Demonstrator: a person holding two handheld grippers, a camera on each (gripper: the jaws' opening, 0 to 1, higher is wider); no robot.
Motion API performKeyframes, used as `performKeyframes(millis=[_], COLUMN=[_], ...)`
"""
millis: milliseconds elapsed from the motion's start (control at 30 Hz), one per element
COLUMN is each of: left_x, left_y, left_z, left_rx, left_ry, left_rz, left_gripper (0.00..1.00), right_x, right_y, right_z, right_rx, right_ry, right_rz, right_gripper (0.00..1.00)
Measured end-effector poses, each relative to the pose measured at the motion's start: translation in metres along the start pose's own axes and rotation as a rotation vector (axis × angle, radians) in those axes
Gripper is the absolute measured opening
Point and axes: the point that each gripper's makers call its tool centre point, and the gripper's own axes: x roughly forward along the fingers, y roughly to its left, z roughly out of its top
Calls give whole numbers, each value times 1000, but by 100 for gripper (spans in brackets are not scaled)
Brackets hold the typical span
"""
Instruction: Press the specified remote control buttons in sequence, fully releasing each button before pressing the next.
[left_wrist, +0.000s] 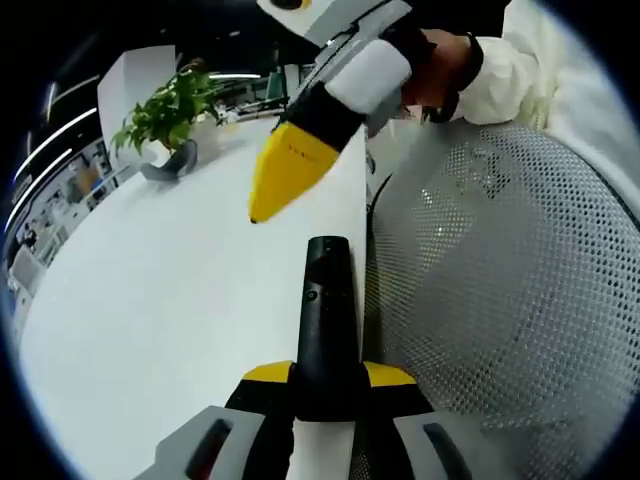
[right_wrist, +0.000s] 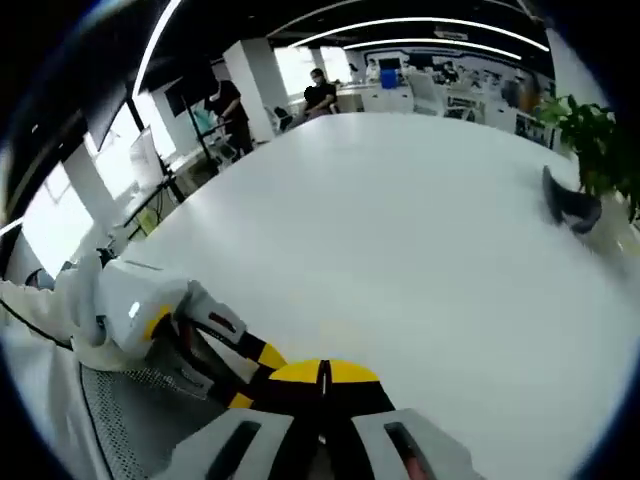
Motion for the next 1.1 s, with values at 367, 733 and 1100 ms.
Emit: performKeyframes(millis=[367,733,1100], left_x=[-4,-22,-24], left_y=[5,30,69], left_z=[-3,-10,12], left_rx=[10,61,83], left_ry=[33,66,23], left_rz=[-28,-44,-21], left_gripper=[24,23,23], right_x=[-32,-41,-39], right_y=[-26,-36,-51], right_z=[24,43,41], right_rx=[-4,-93,-82], right_ry=[-196,-357,-352], right_rz=[-124,-241,-297], right_gripper=[11,51,76])
